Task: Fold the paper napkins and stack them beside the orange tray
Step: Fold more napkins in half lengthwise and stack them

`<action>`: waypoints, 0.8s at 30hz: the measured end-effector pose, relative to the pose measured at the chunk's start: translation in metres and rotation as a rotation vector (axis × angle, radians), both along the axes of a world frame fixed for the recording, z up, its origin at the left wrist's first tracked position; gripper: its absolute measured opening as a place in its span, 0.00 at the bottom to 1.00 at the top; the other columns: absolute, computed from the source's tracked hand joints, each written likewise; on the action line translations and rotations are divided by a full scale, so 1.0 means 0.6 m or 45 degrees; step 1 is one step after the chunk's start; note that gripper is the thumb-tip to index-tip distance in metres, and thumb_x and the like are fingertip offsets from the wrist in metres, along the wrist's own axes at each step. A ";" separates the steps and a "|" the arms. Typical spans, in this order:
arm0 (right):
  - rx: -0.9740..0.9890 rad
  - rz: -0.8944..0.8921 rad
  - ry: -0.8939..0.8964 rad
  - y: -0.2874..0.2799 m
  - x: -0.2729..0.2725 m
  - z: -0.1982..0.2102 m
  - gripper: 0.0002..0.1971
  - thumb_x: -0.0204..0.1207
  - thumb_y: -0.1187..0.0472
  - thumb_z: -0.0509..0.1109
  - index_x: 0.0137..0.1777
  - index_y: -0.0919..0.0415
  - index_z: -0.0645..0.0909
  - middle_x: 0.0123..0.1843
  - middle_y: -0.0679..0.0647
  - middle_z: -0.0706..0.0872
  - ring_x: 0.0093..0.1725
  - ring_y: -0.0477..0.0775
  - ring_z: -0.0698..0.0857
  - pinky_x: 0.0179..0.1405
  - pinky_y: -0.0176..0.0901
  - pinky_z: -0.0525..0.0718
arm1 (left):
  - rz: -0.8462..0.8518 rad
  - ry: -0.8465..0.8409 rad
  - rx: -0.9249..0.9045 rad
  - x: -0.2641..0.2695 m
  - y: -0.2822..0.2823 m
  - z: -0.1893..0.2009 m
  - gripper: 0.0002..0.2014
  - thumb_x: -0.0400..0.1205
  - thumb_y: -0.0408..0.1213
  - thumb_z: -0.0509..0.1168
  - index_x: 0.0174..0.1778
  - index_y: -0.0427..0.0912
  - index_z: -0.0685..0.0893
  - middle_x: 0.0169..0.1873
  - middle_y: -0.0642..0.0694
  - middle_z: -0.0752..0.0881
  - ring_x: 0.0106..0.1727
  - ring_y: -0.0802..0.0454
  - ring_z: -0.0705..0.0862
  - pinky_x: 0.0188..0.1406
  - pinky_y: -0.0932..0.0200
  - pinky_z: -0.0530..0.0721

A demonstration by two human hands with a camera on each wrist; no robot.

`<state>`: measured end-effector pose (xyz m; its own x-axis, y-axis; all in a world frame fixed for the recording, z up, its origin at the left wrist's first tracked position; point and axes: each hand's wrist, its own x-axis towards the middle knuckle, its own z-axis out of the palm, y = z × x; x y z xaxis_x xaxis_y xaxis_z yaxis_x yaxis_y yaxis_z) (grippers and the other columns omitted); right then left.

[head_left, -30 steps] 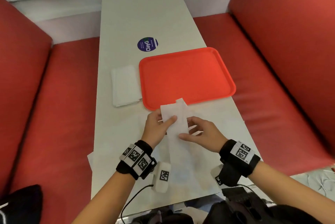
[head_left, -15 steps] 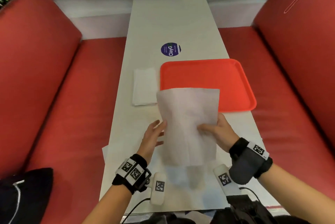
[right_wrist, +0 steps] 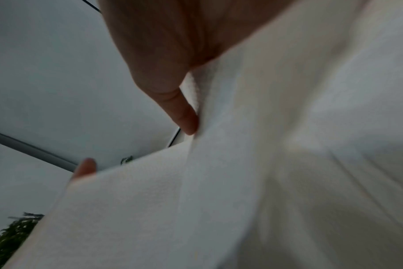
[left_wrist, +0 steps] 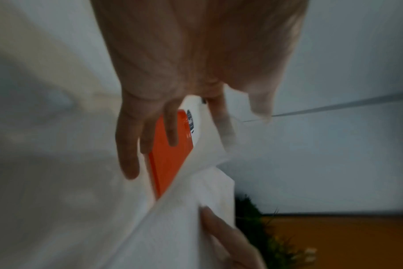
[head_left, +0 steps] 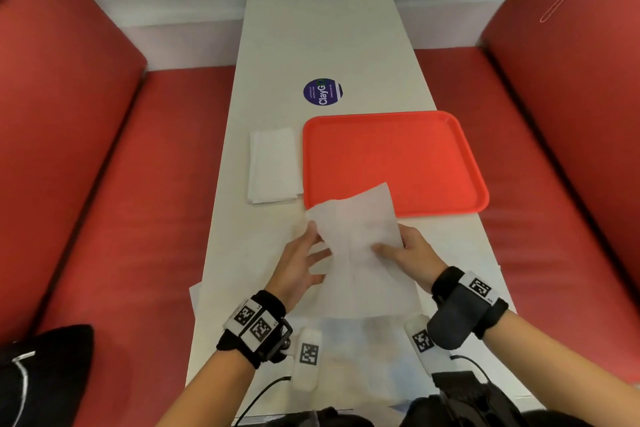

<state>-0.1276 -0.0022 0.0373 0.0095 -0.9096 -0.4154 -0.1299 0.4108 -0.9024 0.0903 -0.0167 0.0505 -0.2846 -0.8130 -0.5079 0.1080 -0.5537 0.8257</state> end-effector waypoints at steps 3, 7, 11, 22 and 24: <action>-0.034 0.060 -0.053 -0.011 0.012 0.009 0.14 0.80 0.66 0.71 0.65 0.60 0.81 0.59 0.57 0.90 0.55 0.59 0.90 0.55 0.55 0.88 | -0.004 0.217 0.033 -0.002 -0.007 -0.002 0.24 0.82 0.58 0.55 0.44 0.42 0.88 0.55 0.47 0.87 0.55 0.47 0.86 0.48 0.45 0.87; -0.079 0.126 -0.020 -0.025 0.024 0.021 0.19 0.75 0.56 0.72 0.67 0.51 0.80 0.57 0.49 0.91 0.53 0.49 0.90 0.50 0.41 0.87 | -0.022 0.149 -0.156 -0.009 -0.020 -0.015 0.06 0.79 0.29 0.70 0.49 0.41 0.89 0.54 0.41 0.87 0.54 0.45 0.87 0.49 0.48 0.87; 0.025 0.068 -0.156 -0.037 0.019 0.030 0.16 0.84 0.60 0.66 0.70 0.51 0.75 0.35 0.50 0.90 0.33 0.49 0.87 0.35 0.41 0.85 | 0.084 -0.135 -0.312 0.012 -0.080 -0.005 0.21 0.68 0.14 0.74 0.52 0.41 0.89 0.50 0.42 0.90 0.47 0.44 0.89 0.45 0.55 0.90; 0.108 -0.079 -0.189 -0.059 -0.036 0.035 0.18 0.84 0.57 0.64 0.73 0.52 0.71 0.46 0.66 0.91 0.38 0.67 0.90 0.33 0.48 0.86 | 0.049 -0.691 -0.501 0.117 -0.385 0.009 0.27 0.73 0.19 0.73 0.65 0.47 0.86 0.50 0.60 0.84 0.29 0.69 0.83 0.46 0.64 0.87; 0.095 -0.109 -0.172 -0.061 -0.045 0.035 0.18 0.84 0.57 0.64 0.72 0.52 0.71 0.46 0.66 0.91 0.37 0.67 0.89 0.32 0.48 0.86 | 0.024 -0.765 -0.467 0.133 -0.411 -0.020 0.27 0.73 0.19 0.73 0.64 0.49 0.86 0.57 0.53 0.84 0.30 0.71 0.84 0.48 0.64 0.86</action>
<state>-0.1547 -0.0388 0.0584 -0.0066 -0.8763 -0.4817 0.0289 0.4813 -0.8761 0.1698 -0.2634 0.0383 -0.0249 -0.9639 -0.2650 -0.4184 -0.2307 0.8785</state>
